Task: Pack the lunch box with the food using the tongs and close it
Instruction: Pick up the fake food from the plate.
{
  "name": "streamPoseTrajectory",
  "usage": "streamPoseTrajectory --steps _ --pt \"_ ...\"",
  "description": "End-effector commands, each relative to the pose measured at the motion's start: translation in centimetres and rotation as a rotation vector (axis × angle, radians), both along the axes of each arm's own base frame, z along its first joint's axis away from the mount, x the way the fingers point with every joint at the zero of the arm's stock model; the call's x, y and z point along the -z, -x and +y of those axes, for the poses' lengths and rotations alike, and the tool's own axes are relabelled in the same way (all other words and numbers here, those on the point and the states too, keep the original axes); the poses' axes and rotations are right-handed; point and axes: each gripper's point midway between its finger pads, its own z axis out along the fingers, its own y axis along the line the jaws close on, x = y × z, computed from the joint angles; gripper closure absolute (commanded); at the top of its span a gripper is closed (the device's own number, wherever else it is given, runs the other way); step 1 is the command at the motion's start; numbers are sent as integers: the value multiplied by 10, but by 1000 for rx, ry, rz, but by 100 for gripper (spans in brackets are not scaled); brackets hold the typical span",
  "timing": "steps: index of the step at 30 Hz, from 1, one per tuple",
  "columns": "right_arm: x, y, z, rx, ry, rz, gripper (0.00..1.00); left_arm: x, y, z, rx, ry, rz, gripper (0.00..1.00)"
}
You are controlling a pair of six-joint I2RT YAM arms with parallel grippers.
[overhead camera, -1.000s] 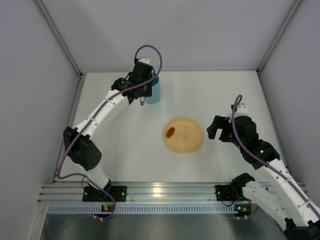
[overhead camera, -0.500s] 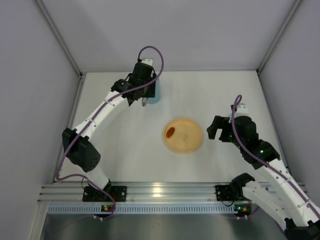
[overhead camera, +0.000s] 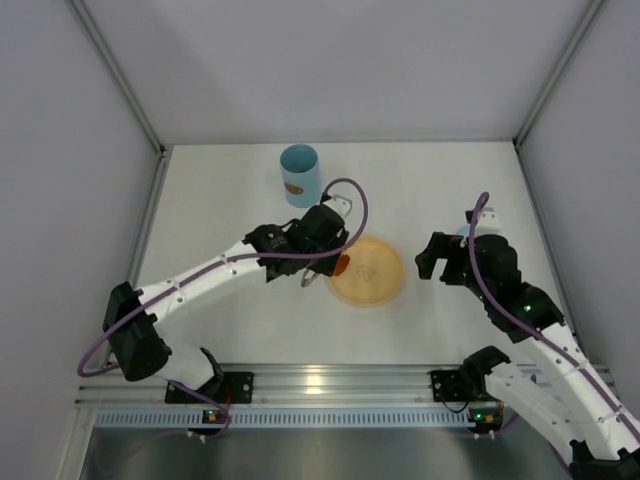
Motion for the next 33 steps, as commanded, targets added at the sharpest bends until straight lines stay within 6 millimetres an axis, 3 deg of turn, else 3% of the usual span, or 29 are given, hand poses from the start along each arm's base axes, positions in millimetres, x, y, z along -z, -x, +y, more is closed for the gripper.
streamPoseTrajectory --steps 1,5,16,24,33 --pt "-4 4 1 -9 1 -10 1 9 19 -1 -3 4 -4 50" --pt "0 4 2 -10 -6 -2 1 33 37 6 9 -35 28 50" --pt "3 4 2 -10 -1 3 1 62 48 13 1 -77 76 50" --pt "1 4 2 -11 -5 -4 1 68 52 7 31 -73 107 50" --pt "1 5 1 -11 -3 -5 1 69 58 -3 68 -46 142 57"
